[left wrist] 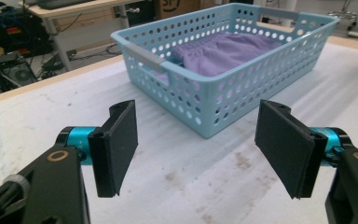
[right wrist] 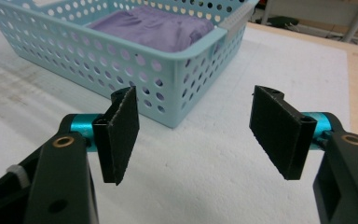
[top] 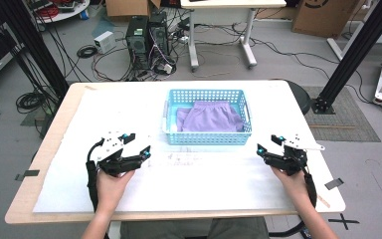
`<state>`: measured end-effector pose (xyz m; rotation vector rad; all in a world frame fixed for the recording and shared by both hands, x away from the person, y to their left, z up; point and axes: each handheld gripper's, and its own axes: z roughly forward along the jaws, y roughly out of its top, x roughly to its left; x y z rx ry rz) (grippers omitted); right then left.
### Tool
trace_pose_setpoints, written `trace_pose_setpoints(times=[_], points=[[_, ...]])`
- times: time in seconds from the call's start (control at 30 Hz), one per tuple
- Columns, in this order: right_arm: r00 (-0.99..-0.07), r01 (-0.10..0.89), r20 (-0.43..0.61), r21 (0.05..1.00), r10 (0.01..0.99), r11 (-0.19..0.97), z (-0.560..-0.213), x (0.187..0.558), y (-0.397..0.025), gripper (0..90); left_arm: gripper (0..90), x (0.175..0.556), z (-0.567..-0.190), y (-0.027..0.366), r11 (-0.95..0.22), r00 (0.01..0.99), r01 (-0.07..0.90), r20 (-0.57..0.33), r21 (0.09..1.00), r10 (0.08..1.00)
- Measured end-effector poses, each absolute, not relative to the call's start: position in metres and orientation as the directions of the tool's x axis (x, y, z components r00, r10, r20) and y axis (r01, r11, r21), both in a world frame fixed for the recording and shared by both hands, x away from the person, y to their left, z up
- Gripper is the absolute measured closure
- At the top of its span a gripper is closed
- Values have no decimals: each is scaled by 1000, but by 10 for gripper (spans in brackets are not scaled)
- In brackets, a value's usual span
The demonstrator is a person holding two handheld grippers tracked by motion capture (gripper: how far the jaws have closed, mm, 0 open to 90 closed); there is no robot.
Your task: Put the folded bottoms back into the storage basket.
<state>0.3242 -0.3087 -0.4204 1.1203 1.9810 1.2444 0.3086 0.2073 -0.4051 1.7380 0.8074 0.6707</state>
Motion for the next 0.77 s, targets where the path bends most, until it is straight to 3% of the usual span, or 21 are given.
trace_pose_setpoints(times=[0.77], points=[[-475, 406, -7, 885, 880, 226, -432, 333, -319, 305, 297, 311, -411, 199, -260, 605, 229, 72, 938, 793]])
